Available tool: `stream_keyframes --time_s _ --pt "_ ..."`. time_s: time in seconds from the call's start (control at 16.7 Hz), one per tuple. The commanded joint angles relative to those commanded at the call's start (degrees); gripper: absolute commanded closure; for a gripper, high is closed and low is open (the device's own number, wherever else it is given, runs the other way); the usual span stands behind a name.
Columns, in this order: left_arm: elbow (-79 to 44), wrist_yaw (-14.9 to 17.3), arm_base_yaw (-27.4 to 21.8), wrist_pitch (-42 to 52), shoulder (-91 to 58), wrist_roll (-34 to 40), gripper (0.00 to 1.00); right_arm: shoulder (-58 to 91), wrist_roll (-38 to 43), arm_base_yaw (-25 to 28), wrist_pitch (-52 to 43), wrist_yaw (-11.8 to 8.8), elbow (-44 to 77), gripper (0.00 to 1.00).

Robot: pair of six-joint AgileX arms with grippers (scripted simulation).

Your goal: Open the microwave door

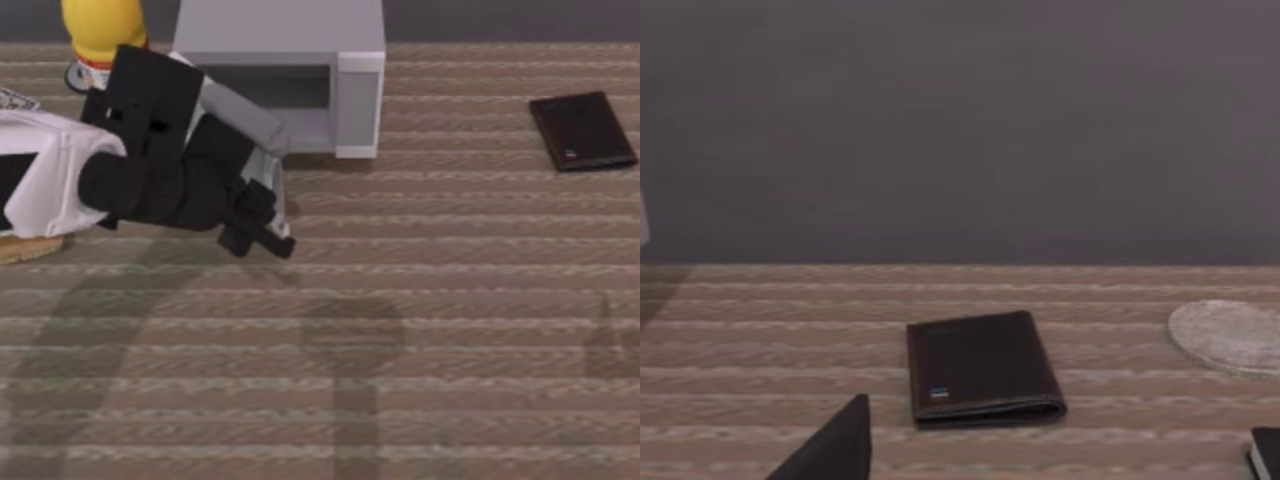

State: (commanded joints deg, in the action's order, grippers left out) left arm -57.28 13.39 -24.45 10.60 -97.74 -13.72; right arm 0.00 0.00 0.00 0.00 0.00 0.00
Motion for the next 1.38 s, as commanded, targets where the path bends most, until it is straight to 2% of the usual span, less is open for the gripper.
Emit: stream_keyframes --time_s 0.42,0.9,1.38 --pt "0.0 0.0 0.0 0.0 0.0 0.0 1.0 0.0 0.0 0.0 0.0 0.0 0.0 0.0" --pt "0.6 2.7 1.6 1.0 0.7 -3.5 1.0 0.0 0.0 0.0 0.0 0.0 0.0 0.0" --pt "0.6 2.7 1.6 1.0 0.7 -3.5 1.0 0.0 0.0 0.0 0.0 0.0 0.0 0.0"
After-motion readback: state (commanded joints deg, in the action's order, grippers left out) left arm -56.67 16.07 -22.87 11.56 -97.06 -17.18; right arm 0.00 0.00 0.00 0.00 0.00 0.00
